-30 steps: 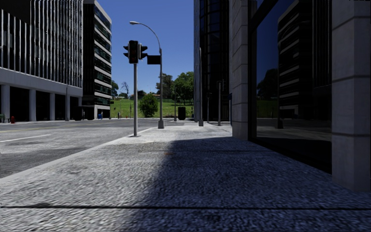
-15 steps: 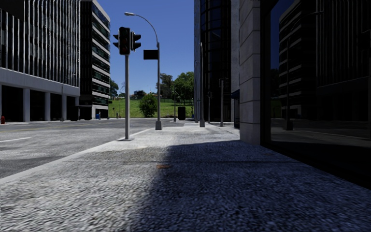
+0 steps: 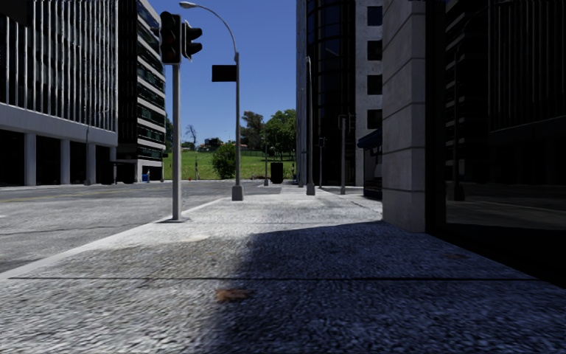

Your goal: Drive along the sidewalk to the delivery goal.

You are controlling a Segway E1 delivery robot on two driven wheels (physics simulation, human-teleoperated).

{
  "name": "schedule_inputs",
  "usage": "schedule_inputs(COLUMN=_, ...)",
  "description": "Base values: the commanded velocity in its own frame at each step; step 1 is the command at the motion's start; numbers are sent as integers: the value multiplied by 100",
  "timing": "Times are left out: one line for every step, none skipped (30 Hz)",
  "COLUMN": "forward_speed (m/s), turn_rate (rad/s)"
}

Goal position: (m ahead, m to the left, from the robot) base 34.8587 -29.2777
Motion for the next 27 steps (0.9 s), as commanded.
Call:
schedule_inputs(forward_speed=200, turn_rate=0)
schedule_inputs(forward_speed=200, turn_rate=0)
schedule_inputs(forward_speed=200, turn_rate=0)
schedule_inputs(forward_speed=200, turn_rate=0)
schedule_inputs(forward_speed=200, turn_rate=0)
schedule_inputs(forward_speed=200, turn_rate=0)
schedule_inputs(forward_speed=200, turn_rate=0)
schedule_inputs(forward_speed=200, turn_rate=0)
schedule_inputs(forward_speed=200, turn_rate=0)
schedule_inputs(forward_speed=200, turn_rate=0)
schedule_inputs(forward_speed=200, turn_rate=0)
schedule_inputs(forward_speed=200, turn_rate=0)
schedule_inputs(forward_speed=200, turn_rate=0)
schedule_inputs(forward_speed=200, turn_rate=0)
schedule_inputs(forward_speed=200, turn_rate=0)
schedule_inputs(forward_speed=200, turn_rate=0)
schedule_inputs(forward_speed=200, turn_rate=0)
schedule_inputs(forward_speed=200, turn_rate=0)
schedule_inputs(forward_speed=200, turn_rate=0)
schedule_inputs(forward_speed=200, turn_rate=0)
schedule_inputs(forward_speed=200, turn_rate=0)
schedule_inputs(forward_speed=200, turn_rate=0)
schedule_inputs(forward_speed=200, turn_rate=0)
schedule_inputs(forward_speed=200, turn_rate=0)
schedule_inputs(forward_speed=200, turn_rate=0)
schedule_inputs(forward_speed=200, turn_rate=0)
schedule_inputs(forward_speed=200, turn_rate=0)
